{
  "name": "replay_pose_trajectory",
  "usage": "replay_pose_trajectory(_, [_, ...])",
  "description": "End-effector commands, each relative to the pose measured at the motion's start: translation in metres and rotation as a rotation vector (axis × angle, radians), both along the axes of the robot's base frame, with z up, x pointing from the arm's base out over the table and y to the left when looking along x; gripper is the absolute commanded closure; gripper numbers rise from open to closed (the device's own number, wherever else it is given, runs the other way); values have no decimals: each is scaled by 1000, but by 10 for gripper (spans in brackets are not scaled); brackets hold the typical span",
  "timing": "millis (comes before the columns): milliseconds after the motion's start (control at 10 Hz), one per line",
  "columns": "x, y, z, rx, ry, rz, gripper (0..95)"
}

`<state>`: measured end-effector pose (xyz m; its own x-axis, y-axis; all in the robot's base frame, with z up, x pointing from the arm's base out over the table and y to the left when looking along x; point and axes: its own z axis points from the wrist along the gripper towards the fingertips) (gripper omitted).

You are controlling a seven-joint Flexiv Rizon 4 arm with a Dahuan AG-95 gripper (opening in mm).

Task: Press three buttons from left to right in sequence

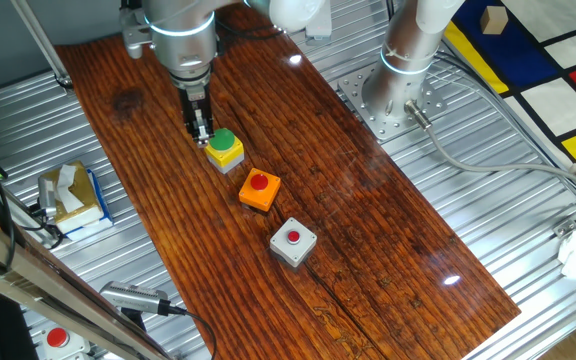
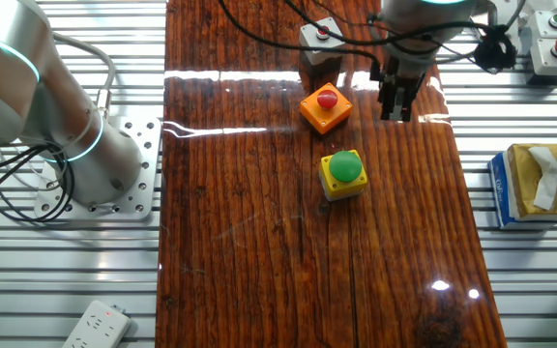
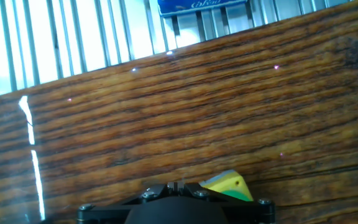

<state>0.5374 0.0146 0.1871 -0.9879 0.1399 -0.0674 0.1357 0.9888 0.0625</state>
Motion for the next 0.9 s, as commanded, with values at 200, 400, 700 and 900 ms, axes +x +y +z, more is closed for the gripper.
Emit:
replay_pose_trajectory(200, [1, -25, -3, -6, -12, 78, 950])
replay_pose_trajectory(400, [-2, -43, -7, -6, -12, 113, 950])
replay_pose_trajectory(700, [-24, -57, -12, 26, -16, 74, 950])
replay_pose_trajectory(900, [-35, -58, -17, 69, -27, 42, 950])
